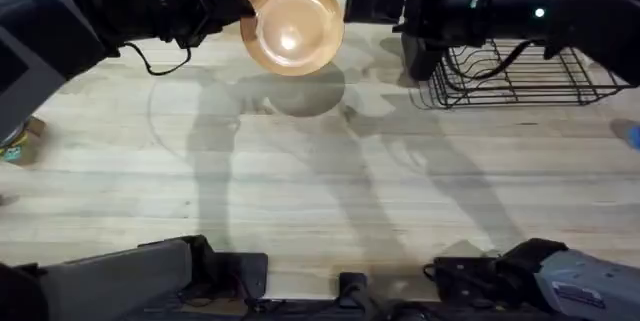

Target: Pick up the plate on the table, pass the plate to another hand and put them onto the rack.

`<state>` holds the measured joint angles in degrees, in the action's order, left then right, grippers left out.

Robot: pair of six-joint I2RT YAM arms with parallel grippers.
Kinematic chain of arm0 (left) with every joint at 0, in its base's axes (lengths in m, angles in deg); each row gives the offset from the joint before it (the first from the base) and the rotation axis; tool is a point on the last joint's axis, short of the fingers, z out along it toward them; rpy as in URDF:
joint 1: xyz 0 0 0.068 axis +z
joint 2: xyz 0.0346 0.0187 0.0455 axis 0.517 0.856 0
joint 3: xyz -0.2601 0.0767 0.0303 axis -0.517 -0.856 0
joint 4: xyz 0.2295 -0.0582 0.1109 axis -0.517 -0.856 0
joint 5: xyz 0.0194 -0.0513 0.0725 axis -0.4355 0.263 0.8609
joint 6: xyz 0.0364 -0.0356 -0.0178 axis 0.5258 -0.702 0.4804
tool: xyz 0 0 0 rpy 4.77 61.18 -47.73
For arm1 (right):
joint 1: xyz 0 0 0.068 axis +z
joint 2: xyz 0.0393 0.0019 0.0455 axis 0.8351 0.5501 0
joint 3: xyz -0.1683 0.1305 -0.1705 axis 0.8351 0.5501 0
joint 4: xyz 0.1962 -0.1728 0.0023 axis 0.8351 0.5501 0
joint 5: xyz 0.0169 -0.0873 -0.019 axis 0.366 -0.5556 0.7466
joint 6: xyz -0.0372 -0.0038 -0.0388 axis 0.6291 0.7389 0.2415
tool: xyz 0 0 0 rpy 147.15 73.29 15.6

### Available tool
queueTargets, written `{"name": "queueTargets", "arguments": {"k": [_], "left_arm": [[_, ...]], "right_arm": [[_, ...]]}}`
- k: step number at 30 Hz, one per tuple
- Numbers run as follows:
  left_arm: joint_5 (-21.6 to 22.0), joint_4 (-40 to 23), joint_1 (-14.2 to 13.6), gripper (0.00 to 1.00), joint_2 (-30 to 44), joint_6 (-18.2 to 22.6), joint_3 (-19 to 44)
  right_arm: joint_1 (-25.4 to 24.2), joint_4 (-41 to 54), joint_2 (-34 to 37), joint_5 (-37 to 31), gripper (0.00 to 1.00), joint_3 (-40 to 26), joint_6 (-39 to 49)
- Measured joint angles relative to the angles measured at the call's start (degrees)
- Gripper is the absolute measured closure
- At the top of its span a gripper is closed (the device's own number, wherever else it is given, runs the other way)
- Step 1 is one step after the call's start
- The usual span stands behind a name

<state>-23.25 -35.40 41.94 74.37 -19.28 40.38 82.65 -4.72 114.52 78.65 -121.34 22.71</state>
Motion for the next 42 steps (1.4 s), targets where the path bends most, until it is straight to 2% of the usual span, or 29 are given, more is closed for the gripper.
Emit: {"name": "queueTargets", "arguments": {"k": [4,5,11,16,31,34,35,37,39,40,42], "left_arm": [[0.0,0.0,0.0,0.958,0.0,-0.3,0.0],[0.0,0.0,0.0,0.958,0.0,-0.4,0.0],[0.0,0.0,0.0,0.957,0.0,-0.7,0.0],[0.0,0.0,0.0,0.957,0.0,-0.7,0.0],[0.0,0.0,0.0,0.95,0.0,-0.7,0.0],[0.0,0.0,0.0,0.949,0.0,-0.7,0.0],[0.0,0.0,0.0,0.949,0.0,-0.7,0.0],[0.0,0.0,0.0,0.949,0.0,-0.7,0.0],[0.0,0.0,0.0,0.949,0.0,-0.7,0.0],[0.0,-0.2,0.0,0.949,0.0,-0.7,0.0],[0.0,-0.2,0.0,0.949,0.0,-0.7,0.0]], "right_arm": [[0.1,-4.1,1.1,0.0,0.004,0.0,-0.4],[0.7,-8.2,3.4,0.0,0.004,0.0,-0.4],[2.6,-13.5,9.4,0.0,0.004,-0.1,-0.4],[2.7,-15.1,12.9,0.2,0.004,-0.1,-0.4],[2.7,-15.8,16.9,0.2,0.004,-0.1,-3.4],[2.7,-15.8,17.2,0.2,0.164,-0.1,-3.5],[2.7,-15.8,17.2,0.2,0.436,-0.1,-3.6],[2.7,-15.8,17.2,0.2,0.541,-0.1,-3.8],[2.7,-15.8,17.2,0.2,0.564,-0.1,-3.8],[2.7,-15.8,17.2,0.2,0.729,-0.1,-3.8],[2.7,-15.8,17.2,0.2,0.839,-0.1,-3.8]]}}
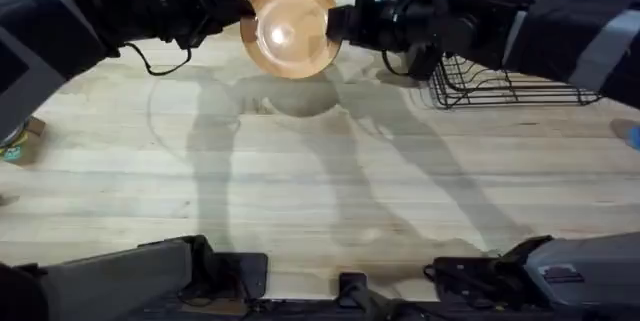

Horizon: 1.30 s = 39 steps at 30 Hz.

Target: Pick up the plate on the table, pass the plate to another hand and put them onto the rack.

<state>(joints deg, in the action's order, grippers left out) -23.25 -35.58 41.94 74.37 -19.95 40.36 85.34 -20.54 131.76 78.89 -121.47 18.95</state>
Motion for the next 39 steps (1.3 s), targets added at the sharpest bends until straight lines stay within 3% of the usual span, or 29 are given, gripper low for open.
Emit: {"name": "queueTargets", "arguments": {"k": [3,11,13,15,16,31,39], "left_arm": [[0.1,0.0,0.0,0.949,0.0,0.0,0.0],[0.2,0.0,0.1,0.949,0.0,0.0,0.0],[0.1,0.0,0.0,0.759,0.0,-0.2,0.0],[-0.1,0.0,0.0,0.453,0.0,-0.3,0.0],[-0.3,0.0,0.0,0.017,0.0,-0.6,0.0],[-0.4,0.0,0.0,0.008,0.0,-0.6,0.0],[-0.4,0.0,0.0,0.008,0.0,-0.6,0.0]], "right_arm": [[0.0,0.0,0.0,0.1,0.955,0.0,0.0],[0.0,-0.1,0.0,0.2,0.97,0.0,-0.1],[0.0,-0.1,0.0,0.2,0.97,0.0,0.0],[0.0,0.0,0.0,0.2,0.97,0.0,0.0],[0.0,0.1,0.0,0.2,0.97,0.0,0.0],[0.0,0.9,0.0,0.2,0.97,0.0,0.0],[0.0,11.9,0.0,0.2,0.97,0.0,2.5]]}}
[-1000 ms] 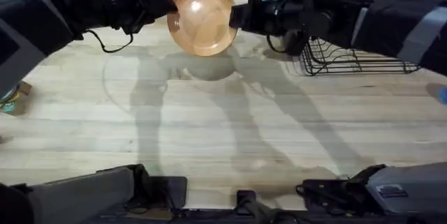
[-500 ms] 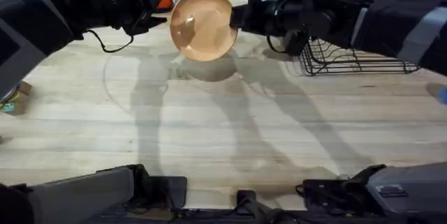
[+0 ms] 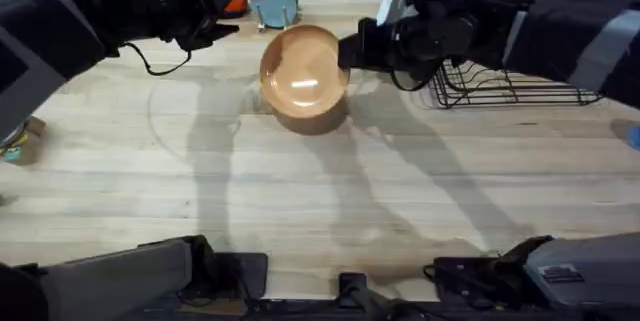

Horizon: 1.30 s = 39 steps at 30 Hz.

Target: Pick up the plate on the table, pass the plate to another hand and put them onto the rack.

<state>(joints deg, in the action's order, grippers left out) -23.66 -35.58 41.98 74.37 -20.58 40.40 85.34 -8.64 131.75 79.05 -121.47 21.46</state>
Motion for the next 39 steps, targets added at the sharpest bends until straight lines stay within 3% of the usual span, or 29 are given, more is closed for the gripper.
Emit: {"name": "queueTargets", "arguments": {"k": [11,22,39], "left_arm": [[0.0,0.0,0.0,0.008,0.0,0.0,0.0],[0.0,0.0,0.0,0.008,0.0,0.0,0.0],[0.0,0.0,0.0,0.008,0.0,0.0,0.0]], "right_arm": [[0.0,2.4,-1.1,0.0,0.97,0.0,6.6],[0.0,5.4,-12.8,-0.9,0.97,0.0,14.5],[0.0,19.2,-28.0,-21.3,0.971,0.0,24.7]]}}
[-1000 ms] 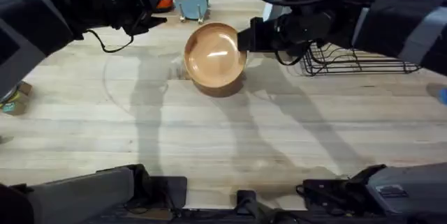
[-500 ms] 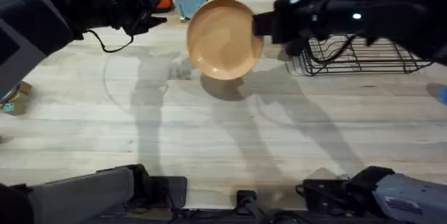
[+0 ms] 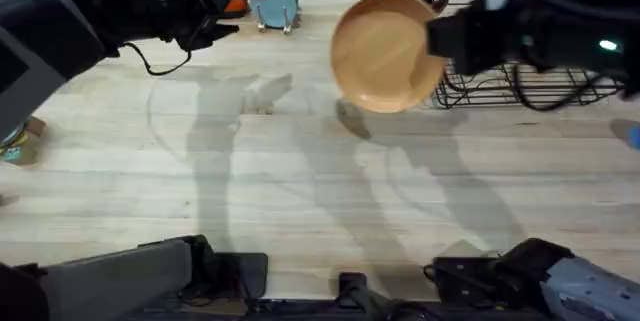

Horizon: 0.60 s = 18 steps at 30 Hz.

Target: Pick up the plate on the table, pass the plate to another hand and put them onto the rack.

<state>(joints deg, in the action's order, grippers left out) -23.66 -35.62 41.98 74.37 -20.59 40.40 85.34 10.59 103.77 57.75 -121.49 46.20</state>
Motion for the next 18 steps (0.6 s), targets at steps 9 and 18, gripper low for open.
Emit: {"name": "queueTargets", "arguments": {"k": [9,18], "left_arm": [[0.0,0.0,0.0,0.008,0.0,0.0,0.0],[0.0,0.0,0.0,0.007,0.0,0.0,0.0]], "right_arm": [[-0.8,1.7,-11.3,-11.9,0.972,0.0,1.5],[-9.3,-0.6,-17.8,-18.4,0.972,0.0,1.6]]}}
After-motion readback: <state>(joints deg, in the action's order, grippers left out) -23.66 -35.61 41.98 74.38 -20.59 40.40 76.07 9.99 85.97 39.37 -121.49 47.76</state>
